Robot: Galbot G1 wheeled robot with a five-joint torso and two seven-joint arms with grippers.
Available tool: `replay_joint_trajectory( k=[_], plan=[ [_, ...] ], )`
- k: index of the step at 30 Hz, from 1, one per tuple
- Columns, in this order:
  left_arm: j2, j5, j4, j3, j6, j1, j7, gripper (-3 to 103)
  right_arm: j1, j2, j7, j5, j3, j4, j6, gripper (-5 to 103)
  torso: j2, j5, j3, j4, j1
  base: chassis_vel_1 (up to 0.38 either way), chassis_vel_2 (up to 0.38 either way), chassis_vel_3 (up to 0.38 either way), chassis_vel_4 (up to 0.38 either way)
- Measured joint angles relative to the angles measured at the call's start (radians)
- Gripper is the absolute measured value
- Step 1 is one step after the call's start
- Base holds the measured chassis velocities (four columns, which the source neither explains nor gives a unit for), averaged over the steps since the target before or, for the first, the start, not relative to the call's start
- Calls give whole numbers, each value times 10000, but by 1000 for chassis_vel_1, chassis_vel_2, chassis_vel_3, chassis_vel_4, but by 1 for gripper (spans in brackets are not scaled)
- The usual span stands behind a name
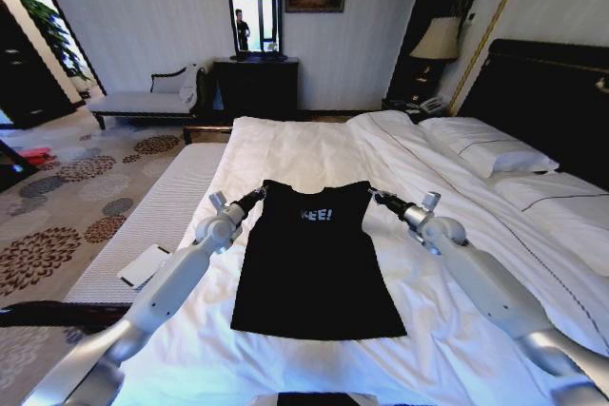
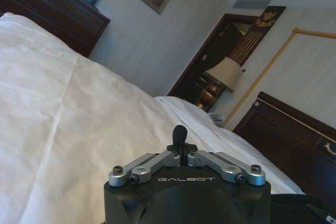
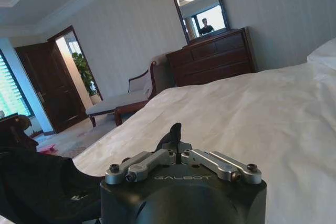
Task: Fold the clothes on the bed.
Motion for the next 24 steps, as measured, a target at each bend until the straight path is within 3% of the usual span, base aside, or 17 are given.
replay_joint_trajectory(
  k=[15, 24],
  plan=[
    [843, 70, -2090, -732, -44, 1916, -115, 1, -1762, -601, 4, -351, 794, 1467, 192, 0, 0, 0, 1, 3, 1, 0, 0, 0, 0],
    [1200, 159, -2999, -1084, -114, 3103, -164, 1, -3755, -742, -28, -654, 2397, 2702, 228, 0, 0, -1, 1, 3, 3, 0, 0, 0, 0]
  ],
)
